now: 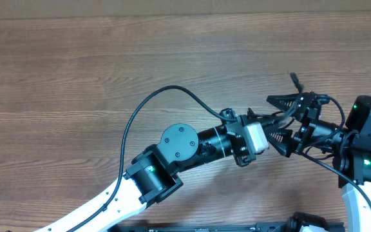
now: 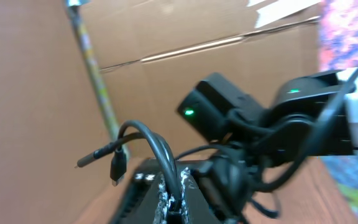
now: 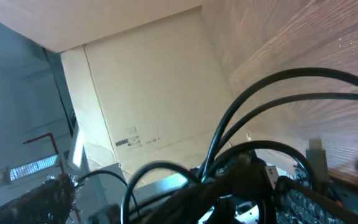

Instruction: Untangle cables

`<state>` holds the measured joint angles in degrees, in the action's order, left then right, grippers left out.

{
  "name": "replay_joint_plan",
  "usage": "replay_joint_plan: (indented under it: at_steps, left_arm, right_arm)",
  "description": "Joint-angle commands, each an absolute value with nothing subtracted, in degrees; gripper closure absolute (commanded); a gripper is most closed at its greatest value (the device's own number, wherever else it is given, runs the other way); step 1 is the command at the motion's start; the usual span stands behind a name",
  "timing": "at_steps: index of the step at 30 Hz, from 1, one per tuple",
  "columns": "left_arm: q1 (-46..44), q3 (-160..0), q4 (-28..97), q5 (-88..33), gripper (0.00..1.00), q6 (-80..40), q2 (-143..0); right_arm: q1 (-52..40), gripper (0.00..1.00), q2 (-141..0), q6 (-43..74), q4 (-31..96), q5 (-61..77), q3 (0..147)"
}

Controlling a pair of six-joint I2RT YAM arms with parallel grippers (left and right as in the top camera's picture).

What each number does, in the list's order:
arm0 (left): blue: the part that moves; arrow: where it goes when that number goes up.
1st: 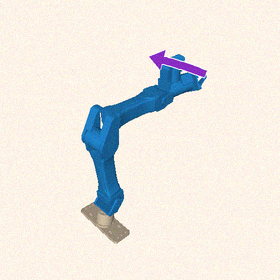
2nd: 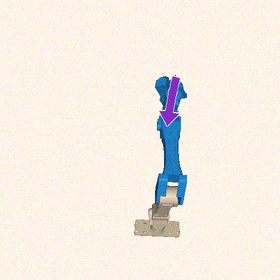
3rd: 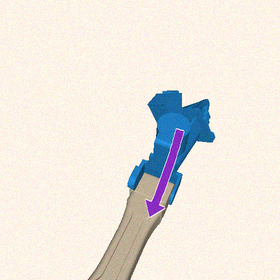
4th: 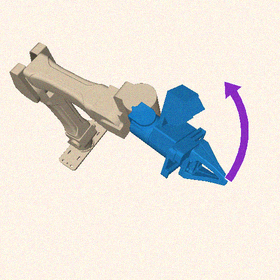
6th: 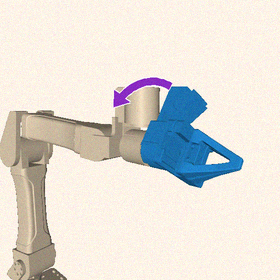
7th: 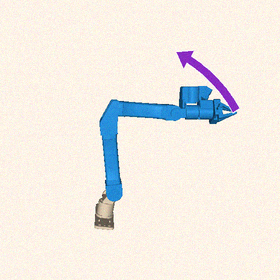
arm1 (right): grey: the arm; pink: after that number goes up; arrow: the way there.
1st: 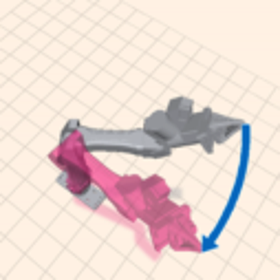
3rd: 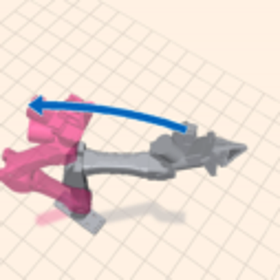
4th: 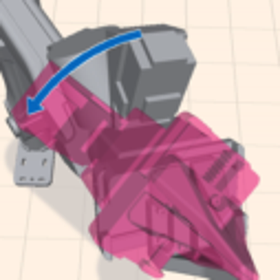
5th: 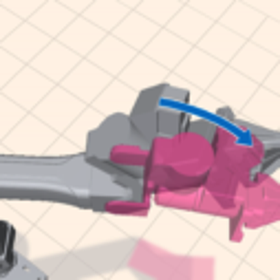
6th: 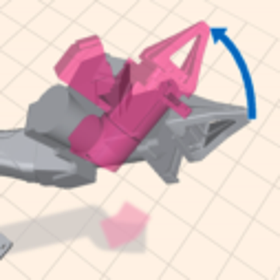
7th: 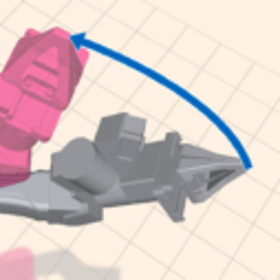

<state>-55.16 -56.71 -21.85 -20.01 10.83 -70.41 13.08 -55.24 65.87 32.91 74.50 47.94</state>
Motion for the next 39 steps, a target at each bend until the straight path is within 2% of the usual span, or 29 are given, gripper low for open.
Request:
replay_joint_plan:
  at_steps: [1, 3, 7, 10, 17, 27, 28, 30, 32, 33, 39]
  left_arm:
    - [-55.55, -57.91, -22.33, -26.52, 0.96, 10.72, -70.15]
    - [-55.55, -57.91, -22.37, -27.86, 0.96, 10.74, -70.28]
    - [-55.55, -57.91, -22.35, -28.18, 0.96, 10.74, -71.46]
    - [-55.55, -57.91, -22.57, -28.25, 0.96, 10.72, -72.99]
    - [-55.53, -57.91, -25.69, -31.22, 0.96, 10.72, -75.11]
    - [-55.46, -57.91, -25.93, -31.18, 0.96, 12.12, -75.09]
    - [-55.46, -57.91, -25.93, -31.16, 0.92, 12.47, -75.09]
    - [-55.35, -57.91, -25.85, -31.07, 0.58, 13.63, -74.89]
    - [-54.76, -57.91, -25.47, -30.76, 0.10, 14.37, -74.39]
    - [-54.28, -57.91, -25.19, -30.26, 0.00, 14.35, -74.08]
    - [-49.84, -57.91, -19.27, -26.35, 0.00, 14.20, -69.71]
  right_arm:
    - [13.19, 0.01, -55.05, 67.75, 31.59, 74.00, 48.03]
    - [13.19, 0.09, -55.05, 67.75, 31.33, 74.00, 48.03]
    - [13.19, 0.35, -55.05, 67.75, 31.33, 74.22, 48.03]
    - [13.19, 0.49, -55.05, 67.72, 31.33, 74.22, 48.03]
    - [13.19, 0.61, -55.05, 67.68, 31.31, 74.13, 48.03]
    - [13.21, 0.91, -55.05, 67.22, 31.24, 72.60, 48.03]
    - [13.21, 0.93, -55.05, 67.02, 30.96, 72.31, 48.03]
    - [13.21, 0.96, -55.05, 65.54, 29.80, 72.01, 48.03]
    - [13.21, 0.96, -55.05, 63.88, 28.56, 72.05, 48.03]
    - [13.21, 0.96, -55.05, 62.50, 28.08, 72.05, 48.03]
    - [13.26, 0.96, -55.05, 54.46, 25.71, 72.01, 48.03]
